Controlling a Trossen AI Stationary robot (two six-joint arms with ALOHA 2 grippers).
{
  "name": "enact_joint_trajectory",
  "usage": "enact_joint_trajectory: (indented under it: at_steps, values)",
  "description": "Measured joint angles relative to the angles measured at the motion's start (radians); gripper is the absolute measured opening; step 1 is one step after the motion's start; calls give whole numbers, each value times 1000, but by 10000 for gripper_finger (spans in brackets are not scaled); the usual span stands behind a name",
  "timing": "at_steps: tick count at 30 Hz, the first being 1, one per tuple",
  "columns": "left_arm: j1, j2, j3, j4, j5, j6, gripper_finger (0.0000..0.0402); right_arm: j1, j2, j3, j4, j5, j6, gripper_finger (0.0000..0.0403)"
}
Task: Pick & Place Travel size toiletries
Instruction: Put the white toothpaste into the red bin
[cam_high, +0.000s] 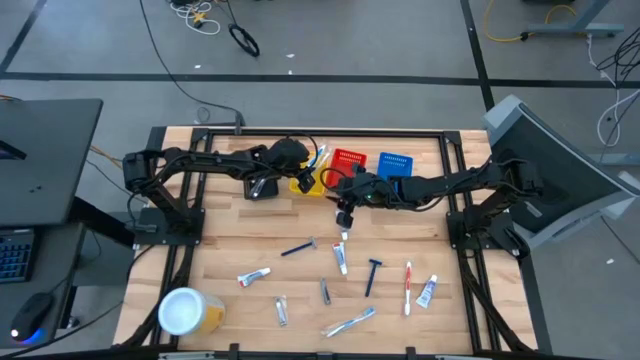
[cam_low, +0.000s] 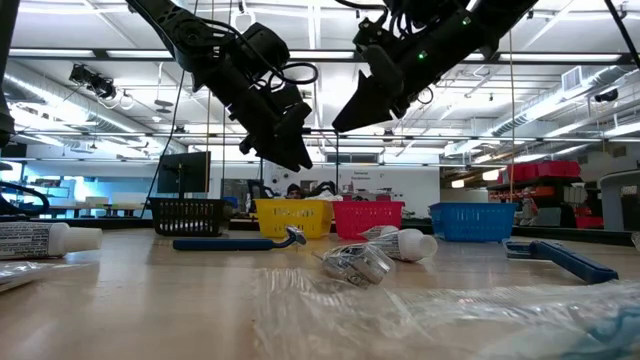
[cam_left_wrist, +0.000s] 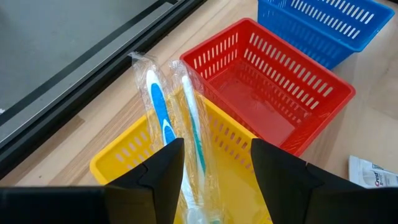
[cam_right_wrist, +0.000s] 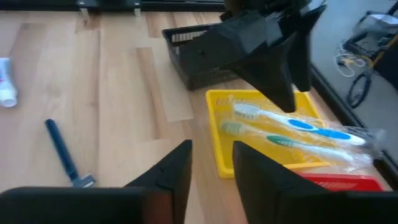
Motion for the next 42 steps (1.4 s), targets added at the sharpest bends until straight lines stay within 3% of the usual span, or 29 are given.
enact_joint_trajectory:
  at_steps: [7,17,23,31,38,42]
  values:
    - [0,0,0,0,0,0,195,0,0,0,-93,-149,74,158]
    - [0,0,0,0,0,0,195,0,0,0,-334,-168,250,158]
    - [0,0,0,11,0,0,195,0,0,-33,-333,-159,306,158]
    - [1,0,0,166,0,3,195,-1,0,-85,-327,-91,319,158]
    - [-2,0,0,240,8,-21,195,-1,0,-157,-202,-88,434,158]
    - [-7,0,0,200,50,-54,195,-2,0,-199,-113,-88,508,158]
